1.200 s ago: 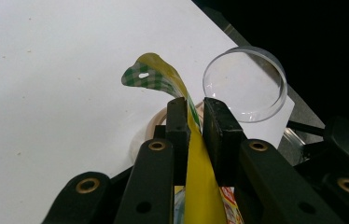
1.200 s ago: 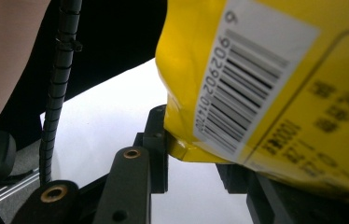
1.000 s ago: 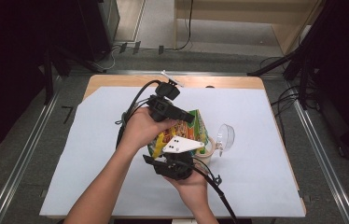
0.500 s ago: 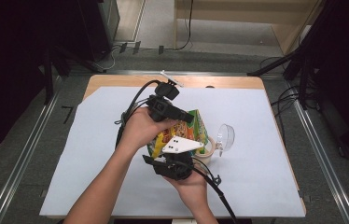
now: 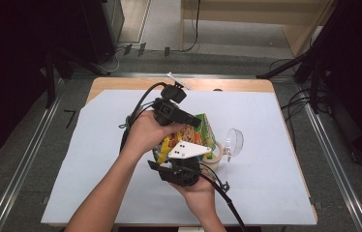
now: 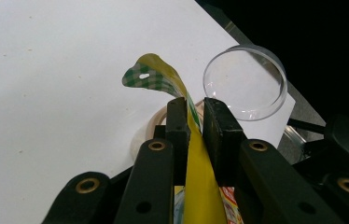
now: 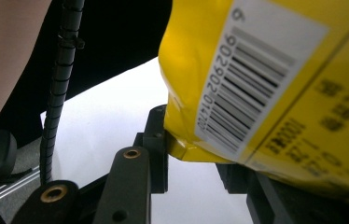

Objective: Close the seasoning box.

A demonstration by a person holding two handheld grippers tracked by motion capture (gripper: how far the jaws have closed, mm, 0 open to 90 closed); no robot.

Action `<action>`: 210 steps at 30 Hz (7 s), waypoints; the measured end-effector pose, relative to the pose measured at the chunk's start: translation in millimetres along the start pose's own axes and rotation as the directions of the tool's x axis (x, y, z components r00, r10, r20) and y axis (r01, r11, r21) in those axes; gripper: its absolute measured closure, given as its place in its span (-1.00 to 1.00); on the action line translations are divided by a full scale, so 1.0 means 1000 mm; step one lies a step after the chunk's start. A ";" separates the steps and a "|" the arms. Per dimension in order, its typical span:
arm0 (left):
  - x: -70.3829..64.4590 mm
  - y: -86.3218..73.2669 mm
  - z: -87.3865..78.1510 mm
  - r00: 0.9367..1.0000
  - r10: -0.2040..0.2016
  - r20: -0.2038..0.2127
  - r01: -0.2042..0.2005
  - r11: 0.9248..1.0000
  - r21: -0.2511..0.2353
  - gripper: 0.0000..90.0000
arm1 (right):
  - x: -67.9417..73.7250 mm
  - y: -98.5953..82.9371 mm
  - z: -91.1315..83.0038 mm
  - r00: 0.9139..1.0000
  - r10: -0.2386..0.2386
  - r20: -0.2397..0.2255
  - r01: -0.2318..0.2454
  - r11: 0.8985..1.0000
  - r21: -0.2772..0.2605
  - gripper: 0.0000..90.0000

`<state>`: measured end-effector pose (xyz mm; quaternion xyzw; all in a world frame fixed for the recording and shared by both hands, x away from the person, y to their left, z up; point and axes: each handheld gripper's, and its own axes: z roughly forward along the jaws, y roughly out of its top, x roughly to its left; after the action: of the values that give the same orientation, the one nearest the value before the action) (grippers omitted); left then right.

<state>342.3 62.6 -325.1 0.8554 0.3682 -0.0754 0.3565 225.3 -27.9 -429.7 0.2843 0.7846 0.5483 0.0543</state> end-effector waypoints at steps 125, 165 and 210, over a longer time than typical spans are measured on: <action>-0.005 0.002 0.001 1.000 0.021 -0.003 -0.021 1.000 0.020 0.79 | 0.002 0.002 -0.002 1.000 0.006 0.008 -0.006 1.000 0.007 0.55; -0.006 0.004 0.002 1.000 0.022 0.001 -0.022 0.999 0.043 0.76 | 0.004 0.004 -0.002 1.000 0.022 0.011 -0.022 1.000 0.010 0.56; -0.003 0.006 0.006 1.000 0.012 -0.007 -0.012 0.996 0.084 0.76 | 0.005 0.002 0.001 0.999 0.021 0.028 -0.021 1.000 0.004 0.56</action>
<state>345.1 54.0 -325.0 0.8721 0.3608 -0.0857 0.3192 222.3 -24.8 -427.4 0.3002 0.7819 0.5432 0.0589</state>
